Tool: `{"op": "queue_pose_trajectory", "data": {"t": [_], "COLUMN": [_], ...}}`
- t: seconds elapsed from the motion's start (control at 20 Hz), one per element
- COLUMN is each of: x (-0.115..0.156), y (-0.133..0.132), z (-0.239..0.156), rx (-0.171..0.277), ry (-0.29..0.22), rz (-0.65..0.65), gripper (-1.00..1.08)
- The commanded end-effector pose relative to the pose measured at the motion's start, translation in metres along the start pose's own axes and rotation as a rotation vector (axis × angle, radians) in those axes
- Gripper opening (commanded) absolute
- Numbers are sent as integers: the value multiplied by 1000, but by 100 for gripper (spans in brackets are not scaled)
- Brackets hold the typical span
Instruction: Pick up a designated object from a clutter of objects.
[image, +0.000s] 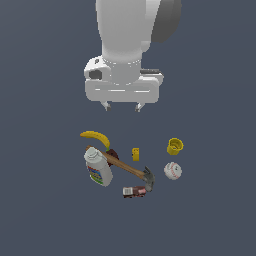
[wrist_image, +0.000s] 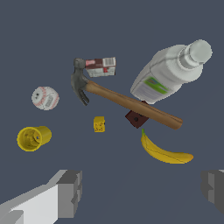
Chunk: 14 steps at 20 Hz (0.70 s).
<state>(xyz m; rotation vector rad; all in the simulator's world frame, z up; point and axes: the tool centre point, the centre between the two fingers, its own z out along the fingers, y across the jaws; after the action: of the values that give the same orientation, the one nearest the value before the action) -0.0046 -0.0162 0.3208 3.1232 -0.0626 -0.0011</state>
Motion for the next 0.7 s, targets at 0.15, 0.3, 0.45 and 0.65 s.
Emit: {"op": "queue_pose_trajectory", "data": {"t": [0.15,0.3,0.45,0.65], "x": [-1,-4,-8,-7], "y": [5,18,28,28], "z": [0,1,1,1], "rx": [-1,-4,-5,-5], "ry": [-4,-16,-24,-24], "rz": [5,20,29,29], "gripper": [100,100,100,100]}}
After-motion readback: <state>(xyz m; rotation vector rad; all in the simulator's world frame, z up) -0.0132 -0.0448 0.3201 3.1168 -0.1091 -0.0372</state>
